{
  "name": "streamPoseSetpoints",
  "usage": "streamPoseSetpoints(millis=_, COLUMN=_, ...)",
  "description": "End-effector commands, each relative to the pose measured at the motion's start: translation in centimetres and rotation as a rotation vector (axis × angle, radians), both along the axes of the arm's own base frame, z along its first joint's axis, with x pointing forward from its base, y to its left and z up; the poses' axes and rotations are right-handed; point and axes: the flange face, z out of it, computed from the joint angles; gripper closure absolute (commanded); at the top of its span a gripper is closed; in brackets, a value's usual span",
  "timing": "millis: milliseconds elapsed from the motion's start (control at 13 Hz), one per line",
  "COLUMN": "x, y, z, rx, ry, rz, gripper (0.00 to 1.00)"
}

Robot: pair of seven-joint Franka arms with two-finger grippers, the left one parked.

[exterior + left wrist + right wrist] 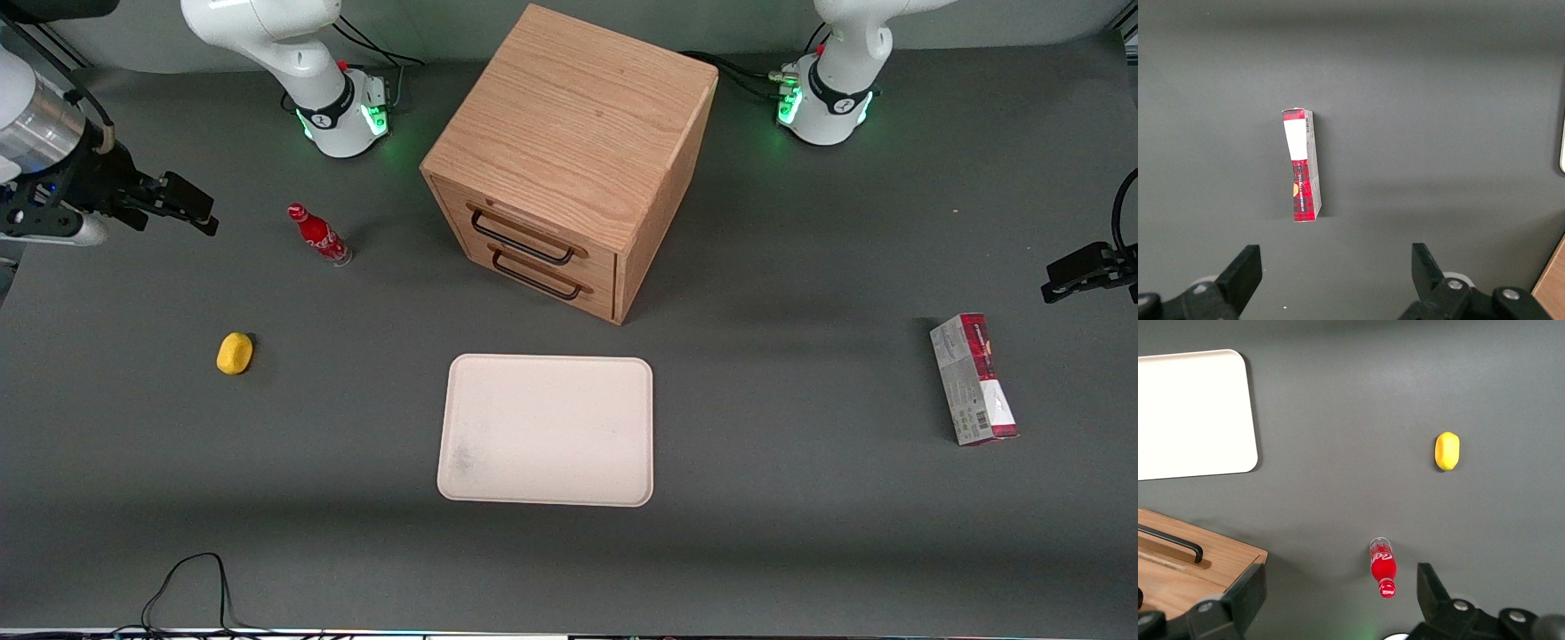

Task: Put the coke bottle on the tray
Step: 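Move the right gripper down over the red Coca-Cola bottle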

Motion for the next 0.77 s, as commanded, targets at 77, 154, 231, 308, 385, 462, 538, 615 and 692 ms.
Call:
streamPoseSetpoints(millis=77, x=0.5, y=0.0, z=0.9, rx=0.016, ry=0.017, rz=-0.006, gripper=0.00)
streamPoseSetpoints(millis=154, x=0.0, y=0.0, z=0.9, rx=0.015, ry=0.040, rz=0.002, gripper=0.00)
streamPoseSetpoints(millis=231, x=-0.4, y=-0.2, z=0.7, rx=0.014, ry=0.058, rz=0.008, gripper=0.00)
streamPoseSetpoints(millis=308, x=-1.6, y=-0.5, z=-0.3, rx=0.015, ry=0.091, rz=0.011, gripper=0.00)
streamPoseSetpoints(millis=385, x=-3.4, y=-1.1, z=-2.1, rx=0.022, ry=0.101, rz=0.009, gripper=0.00)
streamPoseSetpoints(millis=462, x=-5.7, y=-1.5, z=-4.5, rx=0.031, ry=0.087, rz=0.010, gripper=0.00)
streamPoseSetpoints(millis=538, x=-8.1, y=-2.4, z=-7.1, rx=0.048, ry=0.072, rz=0.005, gripper=0.00)
streamPoseSetpoints(millis=615, x=-10.4, y=-3.1, z=-9.9, rx=0.063, ry=0.064, rz=0.012, gripper=0.00)
streamPoseSetpoints(millis=692, x=-12.1, y=-3.2, z=-12.3, rx=0.070, ry=0.070, rz=0.038, gripper=0.00)
